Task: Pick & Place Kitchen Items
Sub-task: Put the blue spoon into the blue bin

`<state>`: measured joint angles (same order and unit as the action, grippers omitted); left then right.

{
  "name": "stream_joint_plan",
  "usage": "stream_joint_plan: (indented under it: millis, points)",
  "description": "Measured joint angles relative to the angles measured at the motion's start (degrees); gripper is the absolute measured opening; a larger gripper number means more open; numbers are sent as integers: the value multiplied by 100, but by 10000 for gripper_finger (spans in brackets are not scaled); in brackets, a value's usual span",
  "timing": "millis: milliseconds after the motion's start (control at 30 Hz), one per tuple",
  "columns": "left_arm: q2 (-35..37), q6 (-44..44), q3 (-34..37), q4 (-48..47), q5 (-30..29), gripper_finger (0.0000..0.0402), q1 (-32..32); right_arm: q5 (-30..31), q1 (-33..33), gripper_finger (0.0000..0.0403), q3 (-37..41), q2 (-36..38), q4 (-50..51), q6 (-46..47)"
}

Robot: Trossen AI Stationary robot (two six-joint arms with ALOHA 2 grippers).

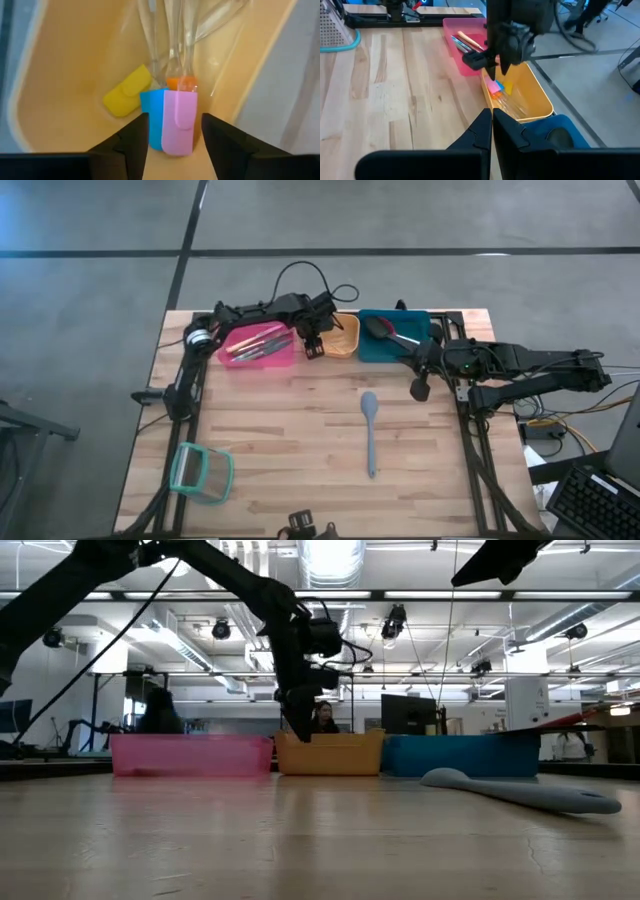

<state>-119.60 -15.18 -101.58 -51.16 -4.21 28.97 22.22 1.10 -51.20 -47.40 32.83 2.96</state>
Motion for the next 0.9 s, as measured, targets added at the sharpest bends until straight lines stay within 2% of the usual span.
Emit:
stream_joint_plan:
  millis: [233,367,467,667,767,900]
  points:
    - [565,109,-92,-201,-18,186,-70,-4,0,8,0,-14,-5,99]
    - [1094,656,2,-206,-20,187,-192,-20,2,8,53,-46,-4,464]
    - [1586,975,321,-142,-31,183,-422,17,72,8,149,-82,-17,687]
    - [2786,1080,1833,1378,-24,170,-1232,923,501,8,366,-549,-20,1107]
    - [3451,1058,2790,2353,-88,166,-1636,945,786,8,366,-918,-96,1622]
    - [4345,967,4157,3966,-585,163,-2147,944,1344,8,238,-1482,-150,2146]
